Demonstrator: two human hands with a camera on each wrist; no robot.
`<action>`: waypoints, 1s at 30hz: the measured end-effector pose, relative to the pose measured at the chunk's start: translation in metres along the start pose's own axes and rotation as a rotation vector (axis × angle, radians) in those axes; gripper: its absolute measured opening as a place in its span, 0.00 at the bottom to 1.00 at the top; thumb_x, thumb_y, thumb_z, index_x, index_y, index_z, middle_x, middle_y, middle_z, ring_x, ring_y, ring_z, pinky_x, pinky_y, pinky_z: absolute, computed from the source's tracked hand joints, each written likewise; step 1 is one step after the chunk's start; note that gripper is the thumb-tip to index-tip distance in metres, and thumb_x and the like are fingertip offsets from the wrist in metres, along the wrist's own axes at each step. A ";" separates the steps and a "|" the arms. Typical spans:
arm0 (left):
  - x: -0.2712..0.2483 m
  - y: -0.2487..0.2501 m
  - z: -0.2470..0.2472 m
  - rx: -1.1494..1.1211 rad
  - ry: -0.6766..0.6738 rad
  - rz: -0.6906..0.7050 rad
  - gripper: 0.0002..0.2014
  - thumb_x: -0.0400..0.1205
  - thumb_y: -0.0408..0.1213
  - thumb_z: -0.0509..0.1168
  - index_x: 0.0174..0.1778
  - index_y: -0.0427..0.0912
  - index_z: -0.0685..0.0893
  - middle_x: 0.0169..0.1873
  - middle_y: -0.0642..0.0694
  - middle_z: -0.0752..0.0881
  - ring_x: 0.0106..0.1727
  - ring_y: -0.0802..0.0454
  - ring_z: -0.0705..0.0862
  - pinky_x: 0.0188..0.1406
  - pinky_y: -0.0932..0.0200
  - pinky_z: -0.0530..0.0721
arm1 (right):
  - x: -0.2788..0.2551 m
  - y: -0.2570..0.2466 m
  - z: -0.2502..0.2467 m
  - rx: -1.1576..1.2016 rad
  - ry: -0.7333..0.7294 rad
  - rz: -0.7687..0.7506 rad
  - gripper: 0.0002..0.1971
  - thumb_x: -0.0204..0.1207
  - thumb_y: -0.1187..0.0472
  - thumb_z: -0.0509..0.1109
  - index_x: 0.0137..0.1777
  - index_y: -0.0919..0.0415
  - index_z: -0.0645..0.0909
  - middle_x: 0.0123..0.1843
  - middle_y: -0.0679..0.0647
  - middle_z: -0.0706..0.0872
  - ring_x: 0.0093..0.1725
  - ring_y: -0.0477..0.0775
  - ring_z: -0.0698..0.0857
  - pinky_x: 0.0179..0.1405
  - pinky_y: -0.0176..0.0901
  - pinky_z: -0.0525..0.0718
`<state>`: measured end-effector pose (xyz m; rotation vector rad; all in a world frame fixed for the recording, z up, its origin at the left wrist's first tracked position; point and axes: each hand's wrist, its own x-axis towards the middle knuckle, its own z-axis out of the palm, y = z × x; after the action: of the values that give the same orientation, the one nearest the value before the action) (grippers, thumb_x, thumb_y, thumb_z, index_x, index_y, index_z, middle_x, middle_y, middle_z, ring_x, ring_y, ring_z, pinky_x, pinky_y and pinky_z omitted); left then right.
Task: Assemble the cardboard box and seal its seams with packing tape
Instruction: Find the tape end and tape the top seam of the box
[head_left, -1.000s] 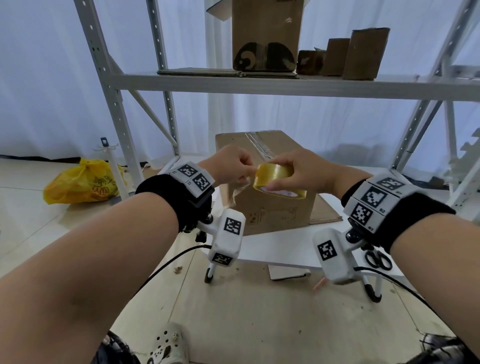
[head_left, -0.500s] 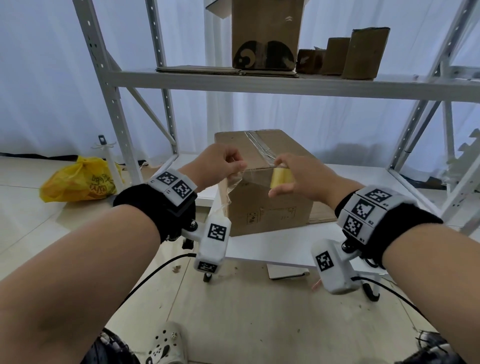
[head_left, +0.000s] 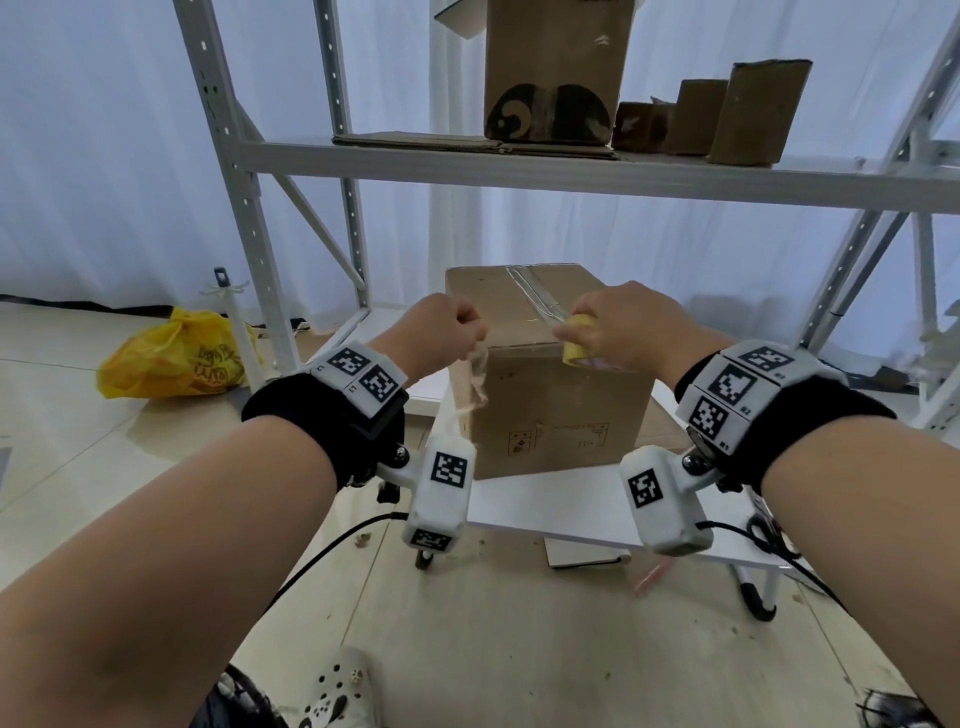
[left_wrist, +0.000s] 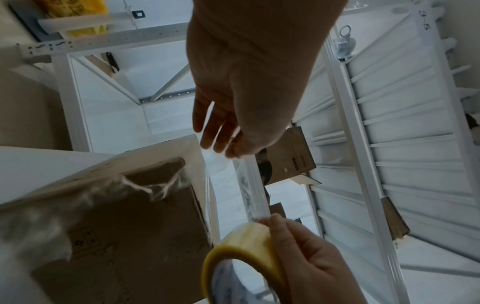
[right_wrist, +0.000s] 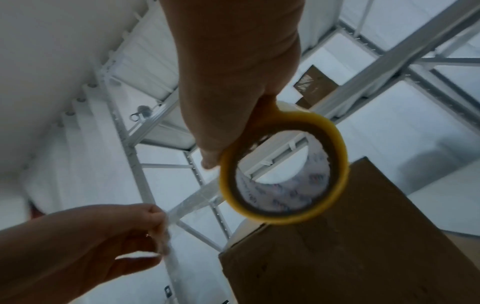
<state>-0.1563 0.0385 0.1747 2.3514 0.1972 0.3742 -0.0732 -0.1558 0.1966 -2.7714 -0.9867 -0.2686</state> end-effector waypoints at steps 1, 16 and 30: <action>0.002 0.001 -0.003 -0.017 0.005 -0.049 0.10 0.85 0.32 0.58 0.52 0.33 0.83 0.48 0.38 0.86 0.48 0.47 0.82 0.43 0.63 0.78 | 0.004 -0.002 -0.002 0.030 0.022 -0.020 0.19 0.84 0.43 0.58 0.61 0.54 0.81 0.46 0.48 0.82 0.51 0.54 0.82 0.45 0.44 0.72; 0.002 -0.036 -0.003 -0.127 -0.190 -0.308 0.31 0.79 0.61 0.61 0.61 0.34 0.80 0.42 0.43 0.89 0.35 0.52 0.87 0.35 0.60 0.86 | 0.029 -0.027 0.008 -0.101 0.066 -0.173 0.13 0.78 0.43 0.67 0.49 0.52 0.82 0.45 0.48 0.85 0.46 0.49 0.81 0.30 0.34 0.65; 0.005 -0.018 0.023 -0.583 -0.179 -0.041 0.30 0.86 0.57 0.40 0.61 0.40 0.81 0.53 0.46 0.85 0.54 0.55 0.85 0.42 0.76 0.80 | 0.035 -0.048 0.001 -0.028 0.039 -0.390 0.12 0.82 0.43 0.60 0.45 0.47 0.80 0.32 0.39 0.77 0.33 0.41 0.77 0.34 0.38 0.70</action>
<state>-0.1444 0.0375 0.1478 1.7887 0.0403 0.1668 -0.0771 -0.0985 0.2090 -2.5642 -1.5187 -0.3910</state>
